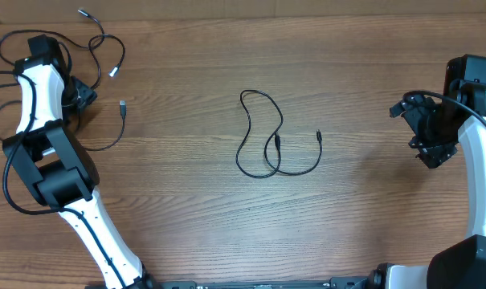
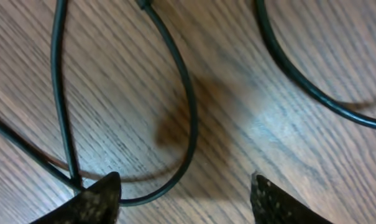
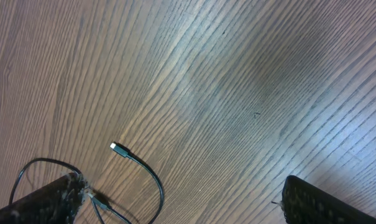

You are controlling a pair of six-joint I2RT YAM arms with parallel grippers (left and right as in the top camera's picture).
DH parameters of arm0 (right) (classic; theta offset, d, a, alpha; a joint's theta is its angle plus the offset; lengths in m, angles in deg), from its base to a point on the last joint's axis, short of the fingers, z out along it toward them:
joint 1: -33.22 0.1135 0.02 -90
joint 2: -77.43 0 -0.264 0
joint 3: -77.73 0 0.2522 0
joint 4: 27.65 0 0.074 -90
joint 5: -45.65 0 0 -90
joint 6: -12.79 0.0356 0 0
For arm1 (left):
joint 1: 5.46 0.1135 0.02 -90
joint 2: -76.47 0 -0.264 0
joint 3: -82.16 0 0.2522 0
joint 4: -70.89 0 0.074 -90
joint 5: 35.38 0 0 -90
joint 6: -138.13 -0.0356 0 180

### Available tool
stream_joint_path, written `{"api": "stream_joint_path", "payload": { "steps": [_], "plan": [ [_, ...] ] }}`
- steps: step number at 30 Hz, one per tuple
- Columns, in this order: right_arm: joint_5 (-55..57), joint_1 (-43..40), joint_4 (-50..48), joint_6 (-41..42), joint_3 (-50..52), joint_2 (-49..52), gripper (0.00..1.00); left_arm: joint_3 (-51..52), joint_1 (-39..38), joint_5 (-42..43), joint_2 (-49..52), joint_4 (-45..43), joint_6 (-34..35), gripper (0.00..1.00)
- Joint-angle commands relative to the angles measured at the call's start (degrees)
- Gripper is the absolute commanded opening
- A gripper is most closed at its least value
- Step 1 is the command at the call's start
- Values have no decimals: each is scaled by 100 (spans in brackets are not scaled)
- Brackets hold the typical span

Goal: Untangle cables

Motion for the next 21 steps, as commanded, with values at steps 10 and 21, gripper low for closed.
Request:
{"api": "stream_joint_path", "payload": {
  "steps": [10,21],
  "plan": [
    [57,-11,-33,24,-50,17,100,9,68,-103,326,-42,-133,46],
    [59,-11,-33,24,-50,17,100,-9,74,-101,323,-28,-20,14]
  ]
}}
